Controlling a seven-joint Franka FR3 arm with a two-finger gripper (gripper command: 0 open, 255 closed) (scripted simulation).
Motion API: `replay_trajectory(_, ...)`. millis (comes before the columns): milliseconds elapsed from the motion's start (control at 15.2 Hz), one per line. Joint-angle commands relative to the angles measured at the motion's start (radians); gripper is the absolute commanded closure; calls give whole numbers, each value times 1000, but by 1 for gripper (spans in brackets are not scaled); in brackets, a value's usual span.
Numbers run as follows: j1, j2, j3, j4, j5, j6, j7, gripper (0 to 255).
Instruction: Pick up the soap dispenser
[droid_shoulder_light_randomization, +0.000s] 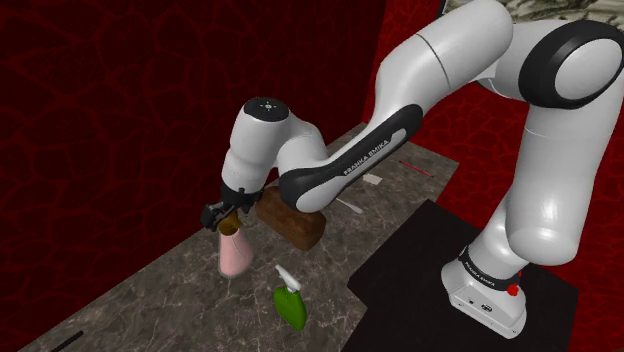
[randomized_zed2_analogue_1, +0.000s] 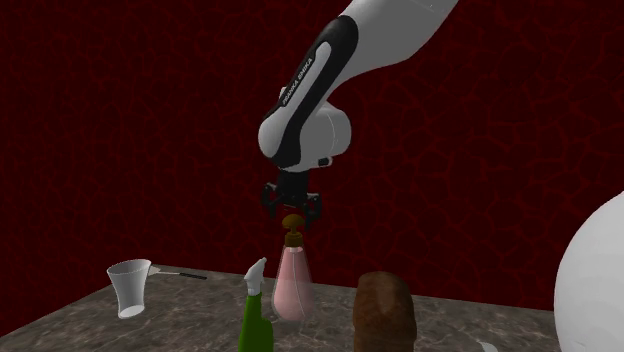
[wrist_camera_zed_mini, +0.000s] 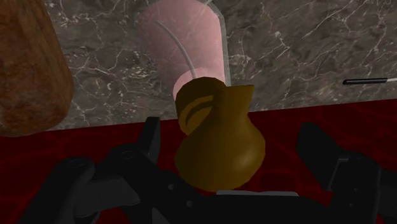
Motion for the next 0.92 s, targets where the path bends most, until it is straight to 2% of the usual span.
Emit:
replay_trajectory(0,8,15,-12,-6,-20,20,15,0)
replay_trajectory(198,16,28,-22,-10,-36,35,27,0)
replay_trajectory(264,16,28,-23,-11,-37,36,28,255)
replay_trajectory(858,16,28,-22,-10,-36,35,27,255)
